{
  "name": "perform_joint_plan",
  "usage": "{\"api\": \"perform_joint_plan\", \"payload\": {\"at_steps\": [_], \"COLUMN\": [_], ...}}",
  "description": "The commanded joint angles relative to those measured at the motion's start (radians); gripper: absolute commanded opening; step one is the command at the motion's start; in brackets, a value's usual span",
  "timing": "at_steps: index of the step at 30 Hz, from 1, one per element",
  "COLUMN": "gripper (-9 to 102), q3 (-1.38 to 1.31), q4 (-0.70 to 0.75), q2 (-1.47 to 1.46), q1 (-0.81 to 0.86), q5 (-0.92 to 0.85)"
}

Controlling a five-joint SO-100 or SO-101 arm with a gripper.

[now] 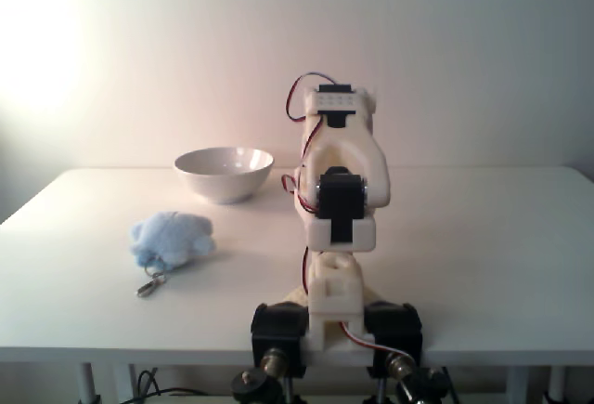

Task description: Grasp a skyblue doll and put it into the bowl.

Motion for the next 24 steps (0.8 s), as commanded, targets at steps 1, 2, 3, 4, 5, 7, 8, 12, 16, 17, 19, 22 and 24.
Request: {"api": "perform_joint_plan", "payload": {"at_steps": [1, 2, 3, 4, 5, 7, 8, 12, 16, 17, 19, 22, 24], "gripper": [0, 0, 0, 0, 0, 0, 0, 0, 0, 0, 0, 0, 0], "q3": [-0.003, -0.003, -0.003, -0.003, -0.003, -0.003, -0.003, -0.003, -0.003, -0.003, -0.003, -0.006, -0.020], "q4": [0.006, 0.006, 0.006, 0.006, 0.006, 0.006, 0.006, 0.006, 0.006, 0.006, 0.006, -0.003, -0.005], "q2": [0.290, 0.290, 0.290, 0.290, 0.290, 0.290, 0.290, 0.290, 0.291, 0.293, 0.295, 0.295, 0.296], "q1": [-0.005, -0.005, -0.005, -0.005, -0.005, -0.005, -0.005, -0.005, -0.003, -0.005, -0.005, -0.002, -0.003], "q5": [-0.006, -0.006, -0.006, -0.006, -0.006, -0.006, -0.006, -0.008, -0.008, -0.008, 0.000, 0.005, 0.005]}}
